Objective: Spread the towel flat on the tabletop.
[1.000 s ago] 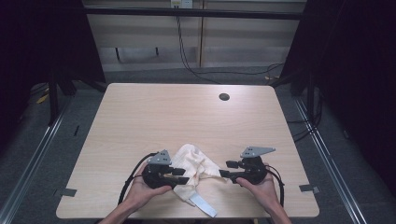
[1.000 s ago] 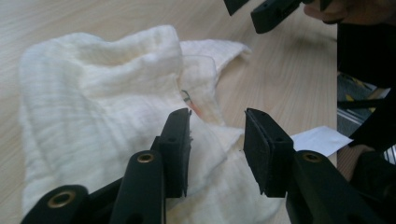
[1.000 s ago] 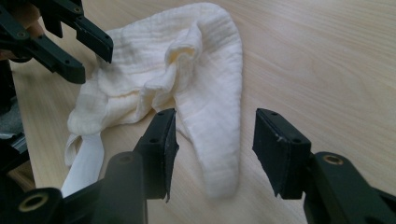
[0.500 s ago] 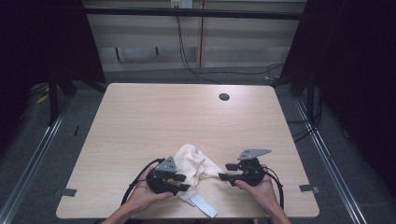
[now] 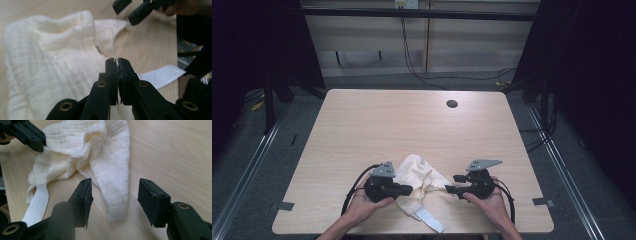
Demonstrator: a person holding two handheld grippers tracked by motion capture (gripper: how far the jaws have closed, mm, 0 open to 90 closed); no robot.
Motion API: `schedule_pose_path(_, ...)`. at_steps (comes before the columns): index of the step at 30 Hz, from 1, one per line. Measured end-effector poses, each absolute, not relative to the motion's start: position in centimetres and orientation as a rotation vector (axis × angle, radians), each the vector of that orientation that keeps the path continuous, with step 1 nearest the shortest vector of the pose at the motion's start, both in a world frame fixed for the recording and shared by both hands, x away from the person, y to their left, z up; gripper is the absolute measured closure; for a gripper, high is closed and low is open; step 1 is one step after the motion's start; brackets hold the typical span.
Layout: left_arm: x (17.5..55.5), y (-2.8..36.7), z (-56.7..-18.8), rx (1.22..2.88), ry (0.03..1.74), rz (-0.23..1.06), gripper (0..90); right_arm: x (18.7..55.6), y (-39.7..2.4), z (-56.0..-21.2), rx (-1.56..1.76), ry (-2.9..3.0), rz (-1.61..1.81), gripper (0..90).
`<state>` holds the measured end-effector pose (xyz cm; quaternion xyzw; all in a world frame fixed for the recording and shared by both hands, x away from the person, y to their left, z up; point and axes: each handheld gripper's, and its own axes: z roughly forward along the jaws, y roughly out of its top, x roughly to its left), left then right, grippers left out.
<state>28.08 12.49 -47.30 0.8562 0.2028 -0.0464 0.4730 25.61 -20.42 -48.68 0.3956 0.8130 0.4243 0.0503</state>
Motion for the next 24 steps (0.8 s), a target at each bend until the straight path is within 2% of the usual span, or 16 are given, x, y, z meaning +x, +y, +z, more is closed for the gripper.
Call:
schedule_pose_path(4, 28.6, 13.9, -46.2, 2.069, 0.528, -0.047, 87.1, 25.5, -20.6, -48.5, 1.202, 2.472, 1.317, 46.5)
schedule_pose_path(6, 29.2, 15.0, -45.7, 2.035, 0.562, -0.031, 87.3, 25.5, -20.7, -48.4, 1.222, 2.469, 1.343, 54.1)
schedule_pose_path(15, 30.5, 18.6, -45.7, 1.942, 0.684, -0.012, 87.4, 24.5, -21.1, -48.4, 1.149, 2.474, 1.298, 72.8)
schedule_pose_path(18, 30.4, 18.6, -46.0, 1.939, 0.691, -0.021, 87.3, 24.6, -20.9, -48.9, 1.132, 2.497, 1.262, 71.1)
schedule_pose_path(24, 30.4, 18.6, -46.1, 1.951, 0.686, -0.021, 87.2, 24.7, -20.2, -49.5, 1.092, 2.498, 1.201, 57.3)
